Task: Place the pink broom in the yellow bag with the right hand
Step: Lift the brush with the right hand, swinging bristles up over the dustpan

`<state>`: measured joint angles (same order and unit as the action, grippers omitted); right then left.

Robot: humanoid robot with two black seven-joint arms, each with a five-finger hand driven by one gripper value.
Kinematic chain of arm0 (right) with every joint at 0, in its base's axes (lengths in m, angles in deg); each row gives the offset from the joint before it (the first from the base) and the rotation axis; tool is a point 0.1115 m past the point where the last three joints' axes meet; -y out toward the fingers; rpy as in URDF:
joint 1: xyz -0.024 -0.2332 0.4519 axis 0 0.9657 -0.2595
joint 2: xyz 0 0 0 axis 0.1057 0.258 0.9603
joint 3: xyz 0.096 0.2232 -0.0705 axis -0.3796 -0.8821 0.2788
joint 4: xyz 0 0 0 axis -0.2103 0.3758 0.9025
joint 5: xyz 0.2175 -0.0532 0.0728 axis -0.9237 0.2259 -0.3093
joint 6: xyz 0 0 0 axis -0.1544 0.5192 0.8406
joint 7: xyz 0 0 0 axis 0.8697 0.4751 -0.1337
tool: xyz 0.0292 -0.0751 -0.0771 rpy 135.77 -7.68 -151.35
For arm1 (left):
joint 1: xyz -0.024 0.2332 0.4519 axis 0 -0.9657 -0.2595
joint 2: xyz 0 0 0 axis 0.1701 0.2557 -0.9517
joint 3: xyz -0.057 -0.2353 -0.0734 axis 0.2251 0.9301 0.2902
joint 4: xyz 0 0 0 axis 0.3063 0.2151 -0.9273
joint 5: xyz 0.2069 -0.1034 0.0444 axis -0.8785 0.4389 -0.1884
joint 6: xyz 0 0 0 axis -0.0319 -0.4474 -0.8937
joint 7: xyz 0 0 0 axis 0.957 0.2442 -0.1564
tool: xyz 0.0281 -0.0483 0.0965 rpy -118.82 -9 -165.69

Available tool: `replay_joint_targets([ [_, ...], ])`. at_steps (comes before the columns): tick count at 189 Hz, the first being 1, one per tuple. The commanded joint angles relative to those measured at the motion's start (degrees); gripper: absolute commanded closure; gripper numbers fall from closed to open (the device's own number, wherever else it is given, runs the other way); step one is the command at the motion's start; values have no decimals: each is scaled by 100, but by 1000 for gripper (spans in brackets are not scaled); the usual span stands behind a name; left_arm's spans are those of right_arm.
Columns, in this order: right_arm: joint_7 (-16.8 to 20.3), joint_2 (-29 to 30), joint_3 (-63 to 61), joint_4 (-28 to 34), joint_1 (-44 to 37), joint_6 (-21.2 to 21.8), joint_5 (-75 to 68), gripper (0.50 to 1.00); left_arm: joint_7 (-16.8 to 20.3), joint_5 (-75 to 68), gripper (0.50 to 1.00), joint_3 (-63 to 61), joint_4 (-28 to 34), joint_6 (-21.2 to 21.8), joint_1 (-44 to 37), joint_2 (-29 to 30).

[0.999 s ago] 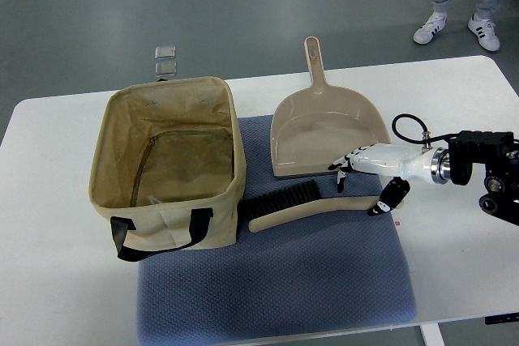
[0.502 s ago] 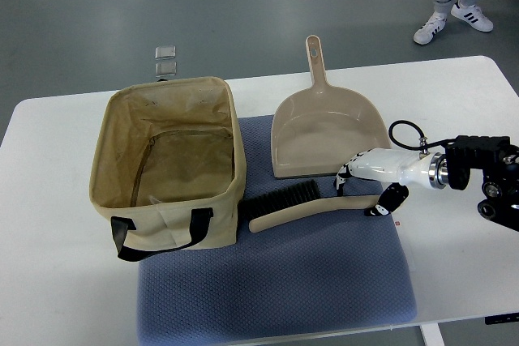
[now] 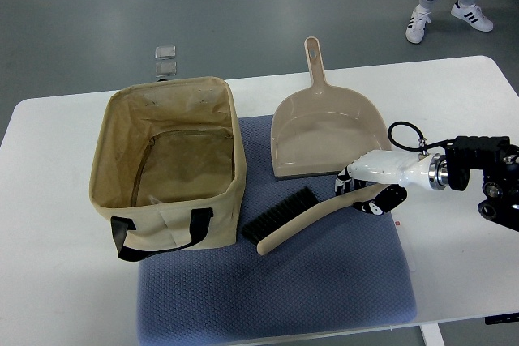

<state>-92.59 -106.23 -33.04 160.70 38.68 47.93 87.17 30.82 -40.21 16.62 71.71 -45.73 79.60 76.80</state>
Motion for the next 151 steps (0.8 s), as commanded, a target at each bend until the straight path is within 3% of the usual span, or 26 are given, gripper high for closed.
replay_joint_targets([
  [1,-69,9,-2,1,16,0,-1,1000,7,1,500,0,1,0,0,0],
  [65,-121,-88,-10,53,16,-26,52,1000,7,1,500,0,1,0,0,0],
  [151,-675,-791,-371,220,-80,-149,-54,1000,-2,1,500,0,1,0,0,0],
])
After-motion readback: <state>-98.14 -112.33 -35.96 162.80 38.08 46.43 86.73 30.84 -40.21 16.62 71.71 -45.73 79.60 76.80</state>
